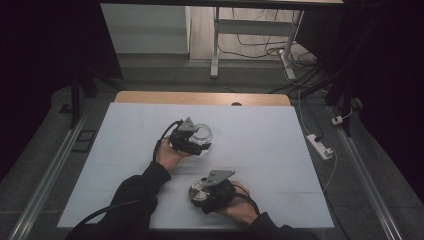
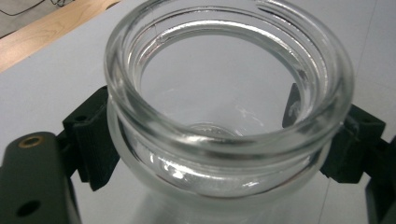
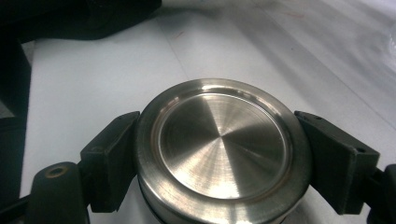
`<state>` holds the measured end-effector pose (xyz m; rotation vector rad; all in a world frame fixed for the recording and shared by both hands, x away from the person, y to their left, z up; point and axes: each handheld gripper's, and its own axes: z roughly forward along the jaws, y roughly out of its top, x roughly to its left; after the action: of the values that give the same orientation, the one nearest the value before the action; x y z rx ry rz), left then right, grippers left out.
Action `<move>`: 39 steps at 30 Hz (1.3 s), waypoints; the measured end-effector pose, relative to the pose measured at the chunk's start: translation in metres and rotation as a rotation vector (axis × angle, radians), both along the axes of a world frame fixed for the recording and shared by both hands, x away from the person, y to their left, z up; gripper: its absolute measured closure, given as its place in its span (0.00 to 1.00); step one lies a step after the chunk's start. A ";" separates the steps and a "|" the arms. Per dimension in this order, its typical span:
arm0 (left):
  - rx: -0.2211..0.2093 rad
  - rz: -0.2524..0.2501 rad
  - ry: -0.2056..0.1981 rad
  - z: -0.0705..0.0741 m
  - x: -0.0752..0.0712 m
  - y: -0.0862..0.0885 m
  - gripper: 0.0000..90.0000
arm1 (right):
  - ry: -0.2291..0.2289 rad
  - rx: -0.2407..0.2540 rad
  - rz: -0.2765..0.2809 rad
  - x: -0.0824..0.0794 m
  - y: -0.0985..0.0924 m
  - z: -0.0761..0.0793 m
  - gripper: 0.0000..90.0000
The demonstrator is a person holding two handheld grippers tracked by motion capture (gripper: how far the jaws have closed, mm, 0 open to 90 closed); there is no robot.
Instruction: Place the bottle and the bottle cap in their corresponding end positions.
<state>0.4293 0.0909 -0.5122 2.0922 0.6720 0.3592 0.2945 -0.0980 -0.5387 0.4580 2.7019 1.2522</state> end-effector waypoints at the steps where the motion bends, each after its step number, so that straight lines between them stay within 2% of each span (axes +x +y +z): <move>1: 0.008 -0.001 0.000 -0.002 0.000 -0.001 0.17 | 0.005 -0.004 -0.010 0.000 0.000 0.000 0.21; 5: -0.022 0.008 0.019 -0.006 0.003 0.002 0.17 | 0.015 -0.044 -0.025 0.003 0.003 -0.002 0.21; 9: -0.015 0.004 0.014 -0.006 0.003 0.002 0.17 | -0.012 -0.080 -0.022 0.000 0.006 -0.002 0.20; 11: -0.008 0.001 0.012 -0.006 0.003 0.002 0.16 | -0.004 -0.075 -0.029 0.000 0.006 -0.002 0.20; 15: 0.038 0.009 0.004 -0.006 0.001 -0.002 0.14 | 0.006 -0.072 -0.031 0.000 0.006 -0.002 0.17; 17: 0.033 0.011 0.024 -0.005 0.002 -0.002 0.12 | 0.015 -0.065 -0.028 0.001 0.005 -0.001 0.15; 20: 0.001 0.011 0.064 -0.003 0.003 0.001 0.11 | 0.014 -0.042 -0.035 0.001 0.003 0.002 0.13; 22: 0.000 0.013 0.082 -0.003 0.003 0.002 0.10 | 0.021 -0.029 -0.043 0.002 0.001 0.004 0.12; 27: 0.023 0.021 0.095 -0.003 0.001 0.006 0.06 | 0.026 -0.007 -0.047 0.003 -0.002 0.008 0.11; 30: 0.012 0.008 0.109 -0.002 0.000 0.009 0.05 | 0.041 0.002 -0.049 0.002 -0.002 0.010 0.11; 35: 0.008 0.007 0.126 0.001 -0.003 0.012 0.02 | 0.028 0.000 -0.054 0.002 -0.004 0.014 0.10; 39: -0.008 0.001 0.149 0.003 -0.006 0.014 0.01 | 0.030 0.024 -0.077 0.005 -0.011 0.019 0.10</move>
<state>0.4233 0.1054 -0.5093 2.1263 0.7599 0.2023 0.2998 -0.1091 -0.5195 0.5824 2.6684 1.2682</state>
